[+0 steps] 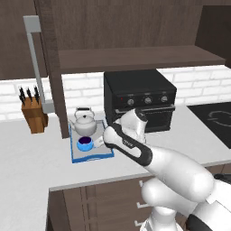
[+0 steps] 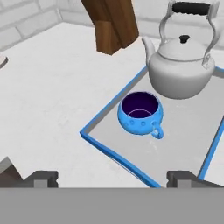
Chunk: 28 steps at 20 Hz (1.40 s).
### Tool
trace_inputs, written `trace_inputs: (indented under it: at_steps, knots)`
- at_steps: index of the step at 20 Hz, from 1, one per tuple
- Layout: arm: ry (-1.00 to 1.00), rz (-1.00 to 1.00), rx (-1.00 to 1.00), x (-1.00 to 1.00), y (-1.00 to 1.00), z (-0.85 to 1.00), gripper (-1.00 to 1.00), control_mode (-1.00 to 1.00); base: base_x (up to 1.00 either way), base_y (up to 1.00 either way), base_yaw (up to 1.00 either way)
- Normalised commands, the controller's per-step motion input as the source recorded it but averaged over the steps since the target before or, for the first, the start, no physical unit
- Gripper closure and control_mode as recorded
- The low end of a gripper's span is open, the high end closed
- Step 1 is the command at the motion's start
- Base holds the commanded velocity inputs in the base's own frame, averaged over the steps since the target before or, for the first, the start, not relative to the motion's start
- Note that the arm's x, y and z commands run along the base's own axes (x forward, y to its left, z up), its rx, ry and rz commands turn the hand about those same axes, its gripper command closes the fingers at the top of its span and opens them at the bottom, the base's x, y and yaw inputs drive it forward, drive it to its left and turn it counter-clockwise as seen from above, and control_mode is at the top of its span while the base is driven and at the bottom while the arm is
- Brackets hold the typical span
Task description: Pick the kettle from the counter and place it on the tray. Then pick the mug from the cabinet and place it on the tray. Then close the cabinet doors.
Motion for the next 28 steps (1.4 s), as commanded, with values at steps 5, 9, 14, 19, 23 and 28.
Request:
trace_inputs:
  at_steps: [5,9,14,19,23,28]
  knots:
    - [-0.12,0.00,-0.06,-0.58,-0.16,0.63,-1.00,-1.00,0.00,0.00,0.00]
    - [-0.07,0.01,-0.07,-0.49,-0.20,0.61,-1.00,-1.00,0.00,0.00,0.00]
    - [0.00,0.00,-0.06,-0.48,-0.33,0.51,-1.00,-1.00,0.00,0.00,0.00]
    - [0.00,0.00,-0.15,-0.42,-0.22,0.45,-1.00,-1.00,0.00,0.00,0.00]
    - [0.00,0.04,-0.08,-0.51,-0.25,0.47,-1.00,-1.00,0.00,0.00,0.00]
    - [0.00,0.01,-0.08,-0.48,-0.12,0.33,-1.00,-1.00,0.00,0.00,0.00]
